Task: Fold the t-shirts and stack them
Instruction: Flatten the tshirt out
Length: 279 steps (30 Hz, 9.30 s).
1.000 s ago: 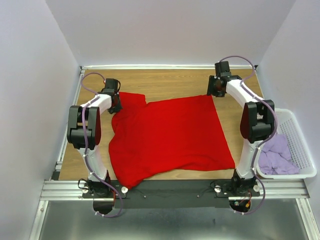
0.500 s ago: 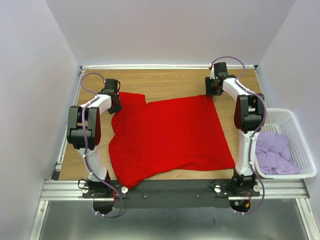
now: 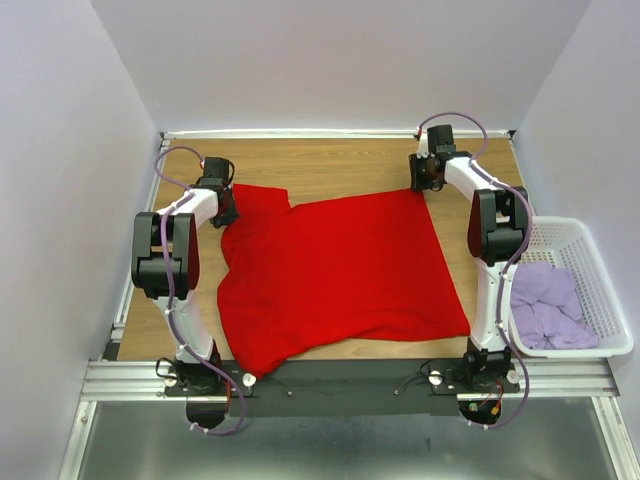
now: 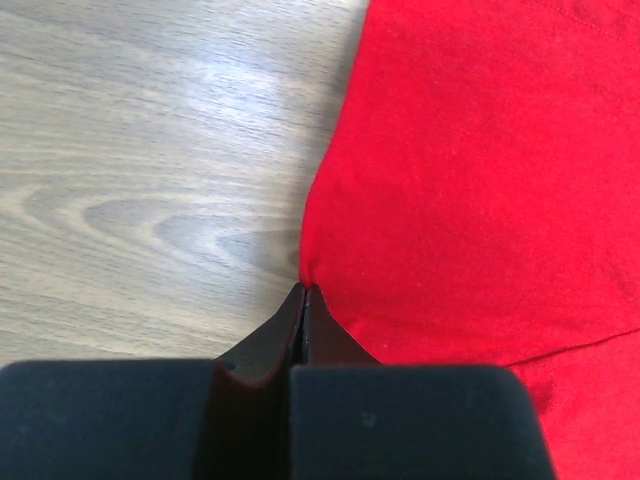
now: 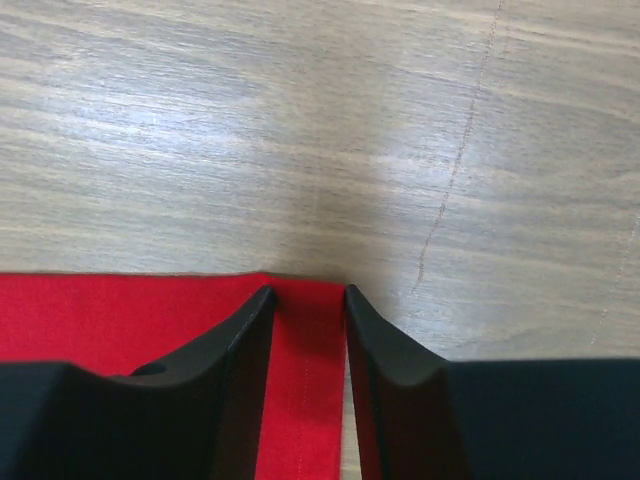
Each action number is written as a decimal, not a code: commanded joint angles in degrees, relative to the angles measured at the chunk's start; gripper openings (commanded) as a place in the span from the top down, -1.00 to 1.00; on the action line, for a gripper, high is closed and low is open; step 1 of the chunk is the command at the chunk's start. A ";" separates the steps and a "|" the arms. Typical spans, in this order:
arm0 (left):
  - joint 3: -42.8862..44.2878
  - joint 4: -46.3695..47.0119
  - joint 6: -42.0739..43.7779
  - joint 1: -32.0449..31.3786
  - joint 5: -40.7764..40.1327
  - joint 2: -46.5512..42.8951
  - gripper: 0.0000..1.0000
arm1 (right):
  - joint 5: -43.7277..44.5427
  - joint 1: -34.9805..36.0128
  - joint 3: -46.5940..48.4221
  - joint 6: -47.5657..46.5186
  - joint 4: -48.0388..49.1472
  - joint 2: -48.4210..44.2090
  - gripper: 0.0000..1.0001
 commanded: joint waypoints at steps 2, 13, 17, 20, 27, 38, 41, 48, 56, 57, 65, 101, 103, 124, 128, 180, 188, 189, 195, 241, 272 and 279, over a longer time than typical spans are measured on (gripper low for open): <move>-0.14 -0.32 -0.24 0.75 -1.21 0.72 1.00 | -0.17 0.07 -3.77 -1.02 -1.53 3.01 0.32; 1.70 -0.50 -0.68 1.10 -1.83 0.63 0.42 | 0.45 0.15 -4.30 -1.54 -1.53 3.45 0.99; 3.46 0.03 -0.68 1.10 -0.86 1.60 0.08 | 0.36 0.15 -4.48 -1.81 -1.53 3.27 0.99; 5.39 -0.14 -0.50 1.10 -0.77 3.26 0.07 | 0.36 0.15 -4.39 -1.72 -1.53 3.10 0.99; 10.05 -1.11 -0.15 1.10 -0.33 8.10 -0.04 | -1.22 0.15 -3.69 -1.02 -1.53 2.84 0.99; 9.62 -3.57 -0.85 1.10 -3.05 12.41 0.13 | -1.66 0.15 -3.42 -0.49 -1.53 2.39 0.99; 10.40 -5.06 -0.59 0.40 -4.29 12.67 0.14 | -1.57 0.15 -3.16 -0.49 -1.53 2.40 0.99; 11.02 -6.65 -0.41 -0.57 -3.15 13.81 0.24 | -1.57 0.07 -2.37 -0.31 -1.53 2.22 0.99; 12.34 -6.74 0.99 -0.57 -3.41 14.52 1.00 | -1.22 0.15 -2.11 -0.23 -1.45 2.57 0.99; 12.43 -6.56 1.17 -0.57 -3.76 14.52 1.00 | -0.96 0.07 -2.02 -0.05 -1.53 2.48 0.99; 20.32 -4.63 2.57 1.10 -6.75 11.10 1.00 | 3.51 0.15 3.33 1.62 -0.48 0.64 0.99; 44.24 7.59 19.00 4.18 -10.27 -39.88 1.00 | 2.91 0.15 5.98 -8.84 -0.30 -54.99 0.99; 44.07 7.59 20.85 4.18 -8.16 -39.71 1.00 | 3.70 0.07 5.28 -10.06 -0.39 -55.70 0.99; 21.30 27.80 22.79 2.77 15.75 -1.69 0.89 | 9.32 0.07 -16.09 -14.29 20.52 -18.31 0.99; 27.18 28.07 23.23 2.77 16.36 6.58 0.81 | 9.24 0.07 -9.06 -14.11 20.97 -9.15 0.99; -6.82 2.41 -1.38 -1.18 2.93 -4.47 0.47 | -15.20 2.44 -44.20 33.18 5.59 -31.53 0.01; -7.00 0.65 -1.73 -1.01 -8.58 -3.33 0.49 | -0.88 1.04 -46.67 31.42 3.13 -28.81 0.01; -6.13 0.47 -1.82 -1.01 -10.60 -2.98 0.49 | 0.44 0.34 -45.80 30.46 2.69 -28.54 0.01; -1.38 -0.23 -1.73 -1.10 -12.11 0.19 0.49 | 8.79 -0.81 -40.44 29.05 -0.21 -25.91 0.00; -10.16 1.52 -3.22 -1.10 -6.93 -36.98 -0.72 | -6.40 61.76 -9.39 5.13 2.25 -3.13 0.44; -13.50 1.36 -3.74 -6.71 -2.97 -31.28 -0.64 | 7.09 56.87 -14.48 8.28 -8.56 -22.45 0.04; -13.85 -0.94 -7.71 -11.03 -2.09 -25.30 -0.58 | 17.24 41.66 -27.58 18.92 -9.62 -33.80 -0.23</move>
